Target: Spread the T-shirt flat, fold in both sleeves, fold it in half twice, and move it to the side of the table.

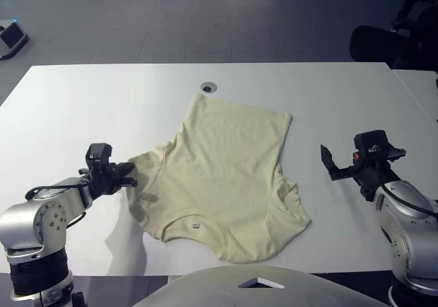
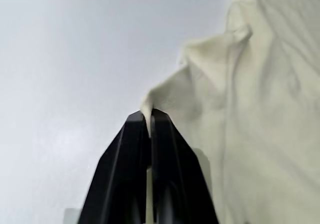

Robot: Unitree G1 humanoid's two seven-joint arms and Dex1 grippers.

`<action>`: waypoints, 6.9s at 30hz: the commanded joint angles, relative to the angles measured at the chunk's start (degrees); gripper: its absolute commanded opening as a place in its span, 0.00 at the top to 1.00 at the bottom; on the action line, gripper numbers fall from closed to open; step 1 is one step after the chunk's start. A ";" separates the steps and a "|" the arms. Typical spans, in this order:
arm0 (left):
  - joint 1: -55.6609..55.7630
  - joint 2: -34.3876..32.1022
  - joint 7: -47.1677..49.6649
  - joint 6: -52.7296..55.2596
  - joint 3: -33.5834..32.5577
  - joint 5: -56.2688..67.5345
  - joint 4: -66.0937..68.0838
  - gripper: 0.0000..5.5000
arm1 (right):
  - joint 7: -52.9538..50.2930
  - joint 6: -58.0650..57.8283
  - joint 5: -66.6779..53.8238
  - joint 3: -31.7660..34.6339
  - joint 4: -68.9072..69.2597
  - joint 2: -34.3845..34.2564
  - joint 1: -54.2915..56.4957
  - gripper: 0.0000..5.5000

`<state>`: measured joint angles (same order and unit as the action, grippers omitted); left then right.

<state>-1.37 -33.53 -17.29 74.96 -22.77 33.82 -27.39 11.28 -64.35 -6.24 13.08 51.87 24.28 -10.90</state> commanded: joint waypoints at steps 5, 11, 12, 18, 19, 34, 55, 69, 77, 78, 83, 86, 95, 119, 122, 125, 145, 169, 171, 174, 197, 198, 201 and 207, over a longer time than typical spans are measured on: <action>4.49 -10.11 -7.84 8.43 6.24 5.91 -8.51 1.00 | -4.63 -0.37 1.71 -1.17 4.89 -5.71 -5.91 0.02; 6.12 -6.66 -8.10 12.16 8.96 9.29 -13.51 1.00 | -4.65 -0.11 1.98 -1.90 4.12 -5.58 -4.83 0.02; 5.72 -5.03 -7.13 12.52 9.20 9.09 -14.06 1.00 | -4.41 -0.12 1.92 -2.05 3.69 -5.23 -4.16 0.02; 1.32 4.28 -1.30 14.00 9.80 7.75 -18.44 1.00 | -2.48 -0.57 1.49 -2.63 1.22 -2.84 0.23 0.02; 0.94 5.43 -0.69 14.17 10.20 7.60 -18.85 1.00 | -2.31 -0.64 1.51 -2.79 0.96 -2.70 0.73 0.02; 6.36 23.43 5.40 17.53 0.07 12.07 -18.59 0.59 | -0.08 -7.62 -1.91 1.00 5.39 -6.83 0.99 0.02; -0.24 19.20 10.24 8.16 -10.91 -0.99 -19.78 0.02 | -0.47 -28.14 -43.62 18.83 8.05 -12.23 -18.92 0.11; -0.66 18.60 9.96 6.98 -7.70 -1.96 -18.92 0.02 | -10.29 -28.12 -51.40 18.32 8.04 -15.76 -20.72 0.50; -0.35 18.23 9.73 6.63 -7.41 -2.55 -18.36 0.02 | -12.26 -28.13 -52.20 17.66 7.90 -15.30 -19.38 0.76; -0.29 18.29 9.72 6.61 -7.37 -2.67 -18.32 0.02 | -12.43 -28.13 -52.16 17.58 7.78 -15.28 -19.00 0.79; -0.35 18.89 10.07 6.22 -6.92 -3.18 -18.28 0.02 | -12.94 -28.11 -50.98 18.43 5.28 -13.41 -15.05 0.94; -0.59 19.27 10.19 5.85 -6.64 -3.47 -18.32 0.02 | -12.83 -28.12 -49.44 20.09 0.96 -9.93 -9.20 0.99; -2.53 22.15 11.79 4.28 -5.93 -4.38 -19.85 0.02 | -8.19 -28.10 -43.79 20.57 -12.57 6.32 5.21 0.99; -2.62 24.07 12.57 4.49 -3.00 -5.26 -20.09 0.02 | -31.20 -28.09 -64.75 7.37 -3.31 -17.24 8.70 0.87; -2.61 23.87 12.42 4.61 -2.91 -5.24 -19.93 0.02 | -36.54 -24.20 -72.87 5.89 -4.72 -17.14 8.79 0.78; -2.82 24.22 12.64 4.67 -2.55 -5.32 -20.08 0.02 | -47.13 -10.96 -90.50 0.39 -8.03 -8.46 8.84 0.70; -9.79 11.88 2.41 -0.90 5.80 -3.83 -21.38 0.02 | 7.47 11.07 -40.46 -2.76 -5.79 46.22 -6.15 0.10; -12.80 10.35 2.34 -4.08 10.14 -4.40 -21.93 0.02 | 19.66 16.81 -19.72 -12.92 -3.07 40.17 -9.00 0.02; -13.05 10.05 2.40 -4.27 10.46 -4.57 -21.84 0.02 | 19.79 16.29 -18.64 -14.75 -2.67 39.87 -8.68 0.02; -12.96 9.09 2.24 -4.50 11.06 -4.90 -21.54 0.02 | 19.45 15.38 -17.17 -17.56 -2.11 39.08 -7.66 0.02; -28.28 -19.98 -26.40 -74.43 32.33 -41.19 -5.32 0.02 | 43.35 90.01 13.62 -6.68 -36.46 49.45 -17.16 0.02; -28.18 -19.78 -26.45 -76.03 33.88 -42.80 -4.88 0.02 | 42.84 92.06 14.71 -7.47 -36.24 48.69 -17.64 0.02; -27.74 -19.39 -26.37 -79.78 36.76 -46.21 -3.70 0.02 | 41.33 96.43 17.59 -9.66 -36.03 46.34 -18.57 0.02; -25.39 -18.25 -25.06 -84.38 41.22 -53.16 -0.89 0.02 | 37.03 98.17 23.00 -13.41 -34.25 40.18 -17.45 0.02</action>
<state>-26.05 -51.73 -41.17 -10.70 15.10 -13.26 -32.33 48.67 34.69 12.51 3.15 17.74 67.13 -28.00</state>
